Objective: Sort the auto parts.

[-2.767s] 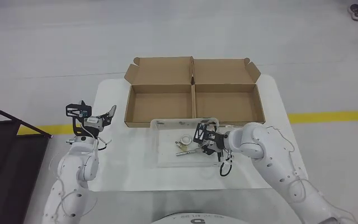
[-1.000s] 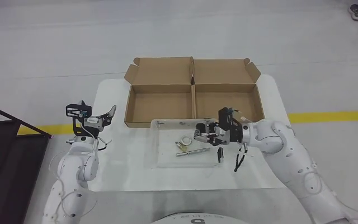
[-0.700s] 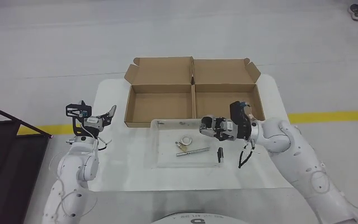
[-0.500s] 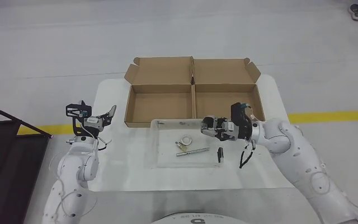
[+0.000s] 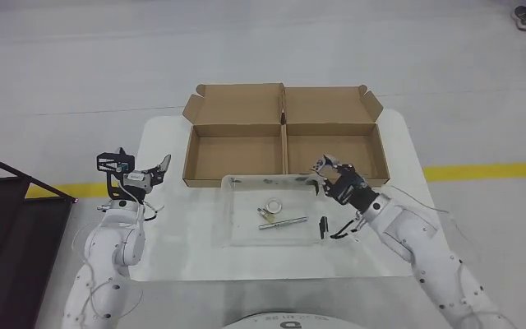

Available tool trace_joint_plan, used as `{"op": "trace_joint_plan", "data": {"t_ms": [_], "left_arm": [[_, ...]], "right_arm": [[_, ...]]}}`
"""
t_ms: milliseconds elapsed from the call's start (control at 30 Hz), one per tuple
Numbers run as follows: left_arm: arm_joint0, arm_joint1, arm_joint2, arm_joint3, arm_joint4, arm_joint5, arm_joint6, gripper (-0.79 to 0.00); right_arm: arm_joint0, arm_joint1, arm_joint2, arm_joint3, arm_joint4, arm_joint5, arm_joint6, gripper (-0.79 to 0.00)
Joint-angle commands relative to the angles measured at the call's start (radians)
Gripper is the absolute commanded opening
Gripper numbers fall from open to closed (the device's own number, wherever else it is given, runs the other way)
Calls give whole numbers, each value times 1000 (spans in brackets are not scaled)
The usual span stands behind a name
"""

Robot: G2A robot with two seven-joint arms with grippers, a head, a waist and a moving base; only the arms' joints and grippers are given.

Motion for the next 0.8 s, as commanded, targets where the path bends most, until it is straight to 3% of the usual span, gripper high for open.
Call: {"op": "trace_joint_plan", "data": {"t_ms": [0, 200, 333, 533, 767], "left_arm": [[0, 0, 0, 0, 0, 0, 0, 0], [0, 0, 0, 0, 0, 0, 0, 0], [0, 0, 0, 0, 0, 0, 0, 0], [0, 0, 0, 0, 0, 0, 0, 0], [0, 0, 0, 0, 0, 0, 0, 0]], "right_arm": [[-29, -3, -24, -50, -126, 110, -14, -785], [-87, -19, -107, -127, -455, 410, -8, -785], [-92, -33, -181, -132, -657, 535, 17, -785], [-72, -52, -255, -122, -766, 574, 46, -785], [-61, -58, -250, -139, -661, 492, 9, -785]]}}
